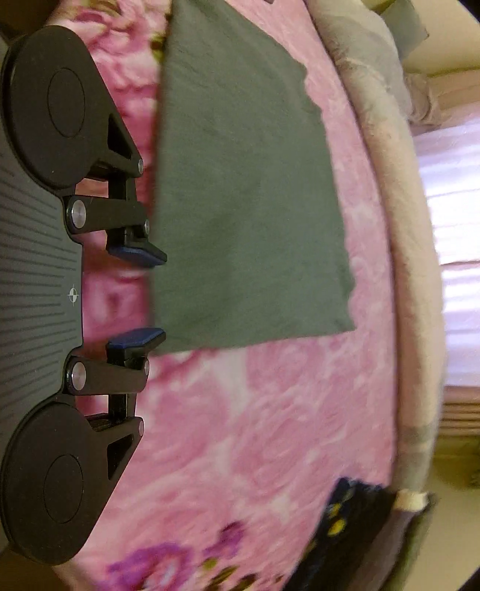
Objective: Fold clothes
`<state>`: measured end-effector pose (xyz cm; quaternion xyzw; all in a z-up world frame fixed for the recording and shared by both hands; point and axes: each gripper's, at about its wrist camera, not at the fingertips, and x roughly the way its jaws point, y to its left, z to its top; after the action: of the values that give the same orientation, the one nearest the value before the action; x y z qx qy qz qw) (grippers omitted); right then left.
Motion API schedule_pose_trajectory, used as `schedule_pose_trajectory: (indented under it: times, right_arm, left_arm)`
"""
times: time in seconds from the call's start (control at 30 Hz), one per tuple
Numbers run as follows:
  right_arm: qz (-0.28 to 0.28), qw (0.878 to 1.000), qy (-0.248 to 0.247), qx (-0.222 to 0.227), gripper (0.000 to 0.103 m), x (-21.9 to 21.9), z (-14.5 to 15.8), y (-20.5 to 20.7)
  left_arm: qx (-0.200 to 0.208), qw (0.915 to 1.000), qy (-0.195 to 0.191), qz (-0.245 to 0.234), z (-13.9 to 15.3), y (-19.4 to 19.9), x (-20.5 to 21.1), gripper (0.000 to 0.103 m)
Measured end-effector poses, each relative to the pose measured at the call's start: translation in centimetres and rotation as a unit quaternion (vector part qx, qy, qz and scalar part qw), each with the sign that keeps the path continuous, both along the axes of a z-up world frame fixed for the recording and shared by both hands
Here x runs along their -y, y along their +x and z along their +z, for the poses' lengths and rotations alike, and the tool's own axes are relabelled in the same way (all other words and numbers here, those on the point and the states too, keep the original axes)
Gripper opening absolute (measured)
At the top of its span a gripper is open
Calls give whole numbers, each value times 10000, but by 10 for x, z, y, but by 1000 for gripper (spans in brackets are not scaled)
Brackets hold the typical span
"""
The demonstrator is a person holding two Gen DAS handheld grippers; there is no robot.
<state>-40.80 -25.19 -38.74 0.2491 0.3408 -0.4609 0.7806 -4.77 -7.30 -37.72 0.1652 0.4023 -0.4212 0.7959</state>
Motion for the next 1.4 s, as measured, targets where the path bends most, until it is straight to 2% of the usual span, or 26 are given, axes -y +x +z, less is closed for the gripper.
schedule_pose_trajectory:
  times: [0.07, 0.27, 0.37, 0.43, 0.47, 0.5, 0.67, 0.9, 1.4]
  right_arm:
    - [-86, 10000, 48, -2, 40, -13, 4, -10]
    - [-91, 9999, -41, 120, 40, -49, 31, -22]
    - [-61, 9995, -182, 246, 41, -64, 50, -24]
    - [-53, 9990, -284, 344, 50, -73, 63, -26]
    - [-54, 9986, -368, 387, 68, -79, 69, -27]
    - [-56, 9980, -452, 431, 71, -84, 74, -28]
    - [11, 9969, -562, 553, 71, -110, 93, -30]
    - [18, 9975, -521, 482, 71, -130, 100, -31]
    - [84, 9988, -333, 346, 71, -134, 90, -28]
  left_arm:
    - [32, 10000, 78, 48, 8, -13, -10, 10]
    - [274, 9992, 37, -284, 43, -61, -29, 29]
    - [361, 9988, -73, -336, 59, -79, -38, 29]
    - [388, 9984, -158, -387, 69, -89, -46, 30]
    - [404, 9981, -197, -427, 73, -94, -51, 30]
    - [427, 9977, -228, -467, 76, -99, -55, 31]
    - [512, 9965, -317, -574, 90, -119, -77, 33]
    - [641, 9952, -373, -637, 101, -135, -93, 35]
    - [727, 9951, -147, -658, 97, -139, -88, 37]
